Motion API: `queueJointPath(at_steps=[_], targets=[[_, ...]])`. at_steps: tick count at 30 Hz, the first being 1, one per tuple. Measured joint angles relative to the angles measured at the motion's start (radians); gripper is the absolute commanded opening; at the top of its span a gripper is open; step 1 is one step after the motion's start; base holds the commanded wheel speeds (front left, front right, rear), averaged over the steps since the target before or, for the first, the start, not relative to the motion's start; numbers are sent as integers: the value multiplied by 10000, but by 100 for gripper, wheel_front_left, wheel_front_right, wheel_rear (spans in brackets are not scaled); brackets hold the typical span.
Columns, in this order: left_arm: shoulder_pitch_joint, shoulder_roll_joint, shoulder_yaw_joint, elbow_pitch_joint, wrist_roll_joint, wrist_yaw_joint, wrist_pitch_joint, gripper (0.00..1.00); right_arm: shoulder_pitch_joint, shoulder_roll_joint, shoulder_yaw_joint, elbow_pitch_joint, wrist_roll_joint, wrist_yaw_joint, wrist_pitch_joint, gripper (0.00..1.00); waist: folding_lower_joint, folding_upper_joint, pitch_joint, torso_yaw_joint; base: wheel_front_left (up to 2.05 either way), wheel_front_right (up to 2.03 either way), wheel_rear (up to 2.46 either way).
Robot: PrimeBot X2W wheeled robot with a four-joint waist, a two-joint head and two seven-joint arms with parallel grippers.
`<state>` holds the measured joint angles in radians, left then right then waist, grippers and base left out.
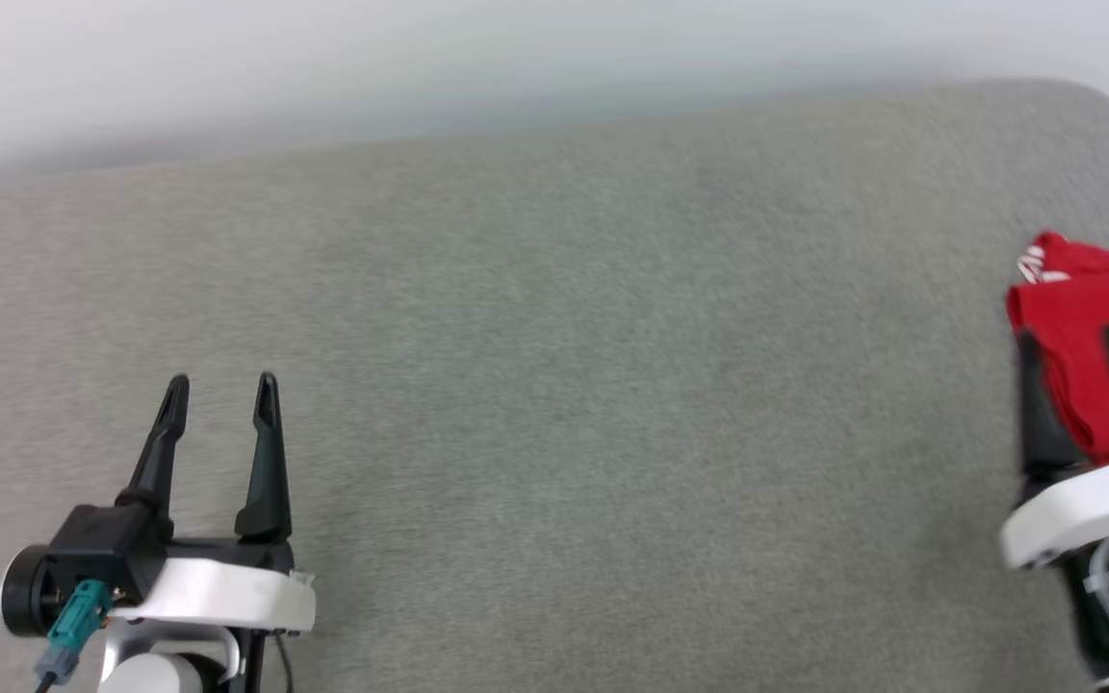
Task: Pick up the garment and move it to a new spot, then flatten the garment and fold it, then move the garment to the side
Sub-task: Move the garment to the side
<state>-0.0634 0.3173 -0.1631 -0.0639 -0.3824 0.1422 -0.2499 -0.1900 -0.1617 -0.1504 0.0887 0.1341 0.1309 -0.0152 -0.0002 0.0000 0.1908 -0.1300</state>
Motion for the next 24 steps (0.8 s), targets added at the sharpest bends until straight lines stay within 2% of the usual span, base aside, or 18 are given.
queueJointPath(at_steps=[3,11,17,24], targets=[[162,75,10,253,71,71,-8,100,439,337,387,-437,-25,6,-77,100,0,0,-360,275,0,0,0],[660,29,-295,1041,159,59,-12,100,1842,525,1087,-1379,-21,2,201,100,0,0,-1418,702,0,0,0],[1053,-56,-497,1365,155,59,0,100,2697,688,1154,-2111,-48,2,596,100,0,0,-2067,836,0,0,0],[1203,-146,-529,1776,23,-75,-46,100,3031,809,1193,-2380,-19,2,792,100,0,0,-2253,892,0,0,0]])
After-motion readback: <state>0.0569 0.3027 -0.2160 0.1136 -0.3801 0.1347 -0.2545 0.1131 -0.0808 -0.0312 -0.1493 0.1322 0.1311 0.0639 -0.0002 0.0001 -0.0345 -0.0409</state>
